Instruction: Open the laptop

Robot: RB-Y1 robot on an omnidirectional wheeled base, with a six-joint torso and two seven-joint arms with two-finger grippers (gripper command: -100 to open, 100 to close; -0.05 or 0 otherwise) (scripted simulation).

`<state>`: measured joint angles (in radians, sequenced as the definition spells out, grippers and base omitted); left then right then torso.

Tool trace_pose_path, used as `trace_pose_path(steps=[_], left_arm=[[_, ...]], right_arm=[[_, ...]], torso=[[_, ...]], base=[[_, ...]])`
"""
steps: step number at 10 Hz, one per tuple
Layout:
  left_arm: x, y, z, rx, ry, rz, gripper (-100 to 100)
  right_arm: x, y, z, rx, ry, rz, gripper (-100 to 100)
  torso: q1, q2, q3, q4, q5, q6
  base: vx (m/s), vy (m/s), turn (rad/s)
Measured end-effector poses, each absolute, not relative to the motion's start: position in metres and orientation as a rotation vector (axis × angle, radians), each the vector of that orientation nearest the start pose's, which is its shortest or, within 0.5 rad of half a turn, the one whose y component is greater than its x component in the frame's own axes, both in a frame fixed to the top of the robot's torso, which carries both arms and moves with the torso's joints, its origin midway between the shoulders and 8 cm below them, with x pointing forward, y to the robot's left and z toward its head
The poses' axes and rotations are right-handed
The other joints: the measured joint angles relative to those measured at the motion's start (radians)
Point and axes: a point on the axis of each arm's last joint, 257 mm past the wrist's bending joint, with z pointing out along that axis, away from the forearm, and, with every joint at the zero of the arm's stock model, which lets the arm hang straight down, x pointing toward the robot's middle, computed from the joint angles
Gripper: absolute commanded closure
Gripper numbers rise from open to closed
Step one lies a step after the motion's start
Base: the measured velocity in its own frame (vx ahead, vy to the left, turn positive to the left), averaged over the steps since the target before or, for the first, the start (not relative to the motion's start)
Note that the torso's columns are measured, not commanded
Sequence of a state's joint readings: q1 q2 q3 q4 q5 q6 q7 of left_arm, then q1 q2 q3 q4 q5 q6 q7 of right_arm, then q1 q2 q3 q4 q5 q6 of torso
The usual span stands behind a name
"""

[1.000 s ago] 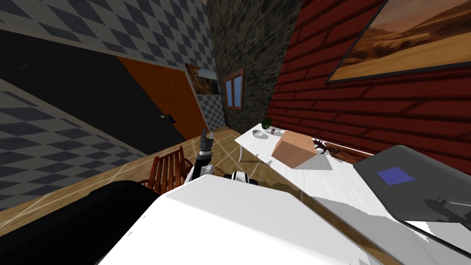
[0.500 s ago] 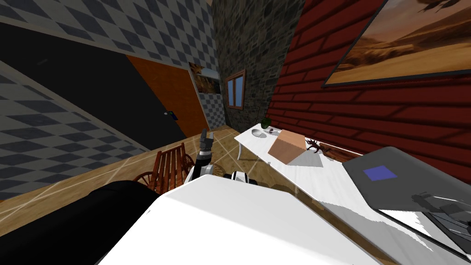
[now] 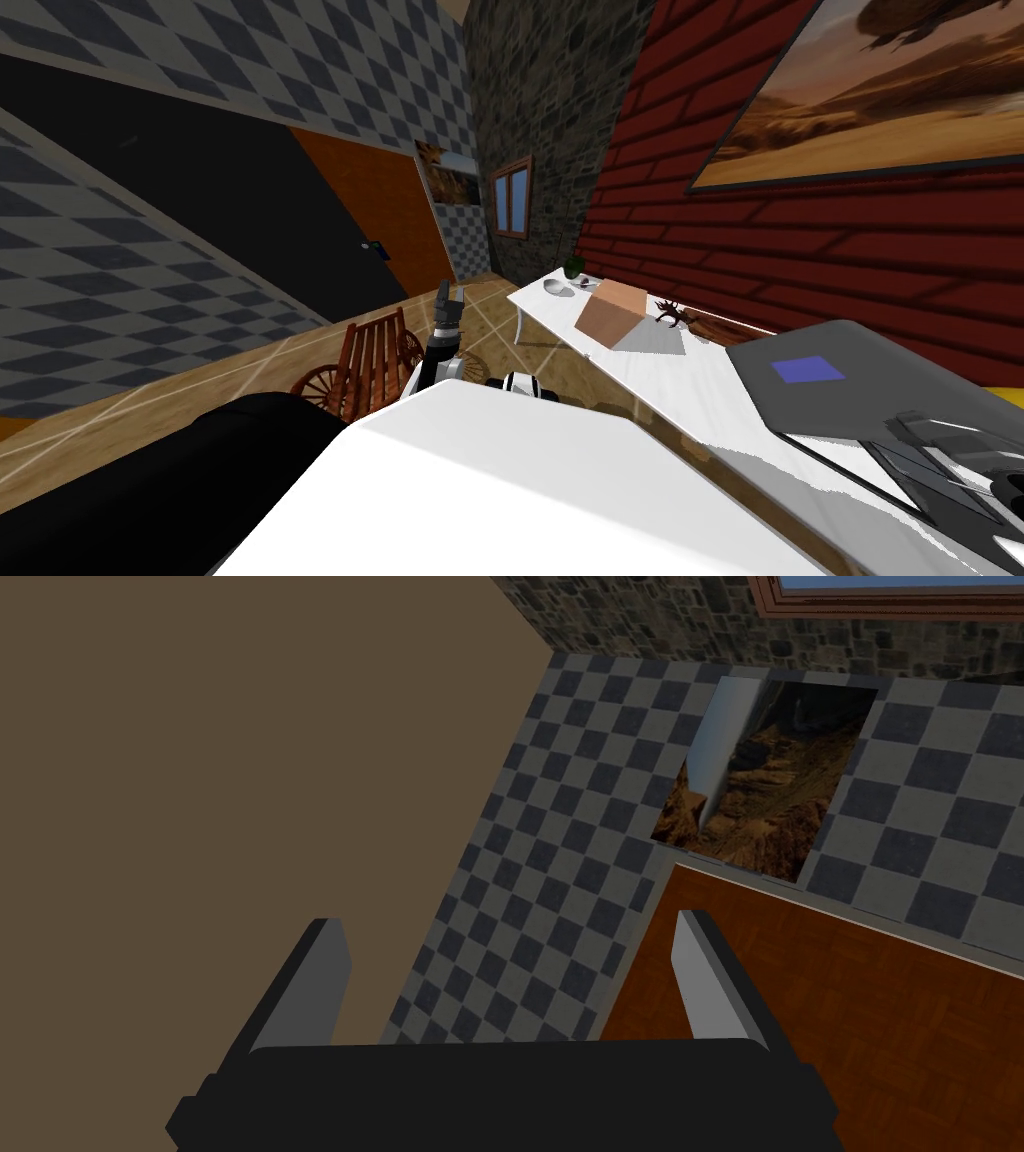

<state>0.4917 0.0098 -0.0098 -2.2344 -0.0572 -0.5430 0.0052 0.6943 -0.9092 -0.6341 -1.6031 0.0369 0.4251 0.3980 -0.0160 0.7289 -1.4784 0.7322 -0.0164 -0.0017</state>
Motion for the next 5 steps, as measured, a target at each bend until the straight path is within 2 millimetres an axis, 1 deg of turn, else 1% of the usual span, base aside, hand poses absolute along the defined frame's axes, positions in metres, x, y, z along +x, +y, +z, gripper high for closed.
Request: trace_pose_path(steps=[1,2,4,5], left_arm=[[0.348,0.267,0.015,-0.613,0.650,-1.288,0],[0.348,0.267,0.015,-0.613,0.650,-1.288,0],[0.348,0.267,0.014,-0.613,0.650,-1.288,0],[0.348,0.267,0.014,-0.613,0.650,-1.288,0]], right_arm=[[0.218,-0.808,-0.137,0.868,1.643,-0.693,100],[0.218,-0.808,-0.146,0.913,1.625,-0.656,100],[0.222,-0.811,-0.157,0.985,1.588,-0.589,100],[0.227,-0.809,-0.166,1.024,1.572,-0.558,100]], torso=[[-0.004,0.002,0.001,0.000,-0.002,-0.003],[-0.010,0.003,0.002,0.001,-0.003,-0.002],[-0.014,0.001,0.001,-0.001,-0.008,0.002],[-0.014,0.000,0.001,-0.001,-0.008,0.002]], base=[[-0.179,-0.096,0.234],[-0.169,-0.075,0.177],[-0.176,-0.079,0.122],[-0.120,-0.069,0.061]])
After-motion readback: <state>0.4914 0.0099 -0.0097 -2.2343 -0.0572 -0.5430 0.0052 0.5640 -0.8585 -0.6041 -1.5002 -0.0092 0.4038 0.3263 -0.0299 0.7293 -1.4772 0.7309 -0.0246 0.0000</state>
